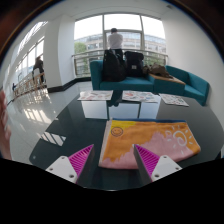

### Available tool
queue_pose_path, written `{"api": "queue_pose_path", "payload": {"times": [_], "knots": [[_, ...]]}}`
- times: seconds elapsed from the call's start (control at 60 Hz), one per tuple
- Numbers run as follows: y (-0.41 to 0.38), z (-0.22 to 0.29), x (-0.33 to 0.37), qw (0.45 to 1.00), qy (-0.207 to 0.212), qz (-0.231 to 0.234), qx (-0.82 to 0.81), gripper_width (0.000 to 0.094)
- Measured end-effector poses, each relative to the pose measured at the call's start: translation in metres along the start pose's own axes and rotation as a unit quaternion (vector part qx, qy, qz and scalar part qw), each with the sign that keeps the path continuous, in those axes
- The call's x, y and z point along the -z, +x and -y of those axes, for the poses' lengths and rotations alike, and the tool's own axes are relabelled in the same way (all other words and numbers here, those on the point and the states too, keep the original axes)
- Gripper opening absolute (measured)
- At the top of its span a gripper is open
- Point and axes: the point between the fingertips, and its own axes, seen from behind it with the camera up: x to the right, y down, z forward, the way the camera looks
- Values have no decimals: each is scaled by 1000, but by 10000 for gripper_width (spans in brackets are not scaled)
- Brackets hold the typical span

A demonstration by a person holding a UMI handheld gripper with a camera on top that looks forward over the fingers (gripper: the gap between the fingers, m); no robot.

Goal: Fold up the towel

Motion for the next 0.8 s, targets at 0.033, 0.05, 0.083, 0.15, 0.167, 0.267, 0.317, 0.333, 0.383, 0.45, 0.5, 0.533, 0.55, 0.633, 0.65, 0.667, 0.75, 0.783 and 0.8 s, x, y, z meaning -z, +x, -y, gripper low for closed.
{"api": "queue_pose_path", "payload": {"times": [0.033, 0.05, 0.083, 0.15, 0.167, 0.267, 0.317, 0.333, 0.383, 0.45, 0.5, 0.533, 0.55, 0.633, 0.65, 0.667, 0.75, 0.783, 0.8], "knots": [[-2, 4, -8, 1000, 1, -3, 3, 778], [-3, 6, -12, 1000, 1, -4, 4, 770], [-1, 7, -24, 1000, -3, -7, 9, 742], [-7, 16, -54, 1000, -14, -17, 14, 691], [-8, 17, -56, 1000, -14, -18, 16, 676], [-5, 13, -80, 998, -28, -31, 35, 476], [-6, 13, -80, 999, -24, -34, 34, 397], [-4, 12, -83, 998, -26, -36, 34, 376], [-5, 12, -84, 998, -26, -33, 36, 334], [-5, 13, -83, 998, -26, -34, 34, 254], [6, 15, -83, 997, -23, -56, 36, 27], [8, 15, -84, 997, -21, -63, 30, 30], [7, 15, -85, 998, -20, -60, 26, 30], [8, 15, -84, 998, -30, -48, 10, 29], [8, 16, -84, 998, -33, -43, 4, 28], [7, 17, -83, 999, -36, -37, -1, 29], [12, 39, -69, 999, -22, -13, -20, 28], [21, 52, -61, 1000, -10, -10, -27, 28], [27, 58, -57, 1000, -5, -10, -30, 29]]}}
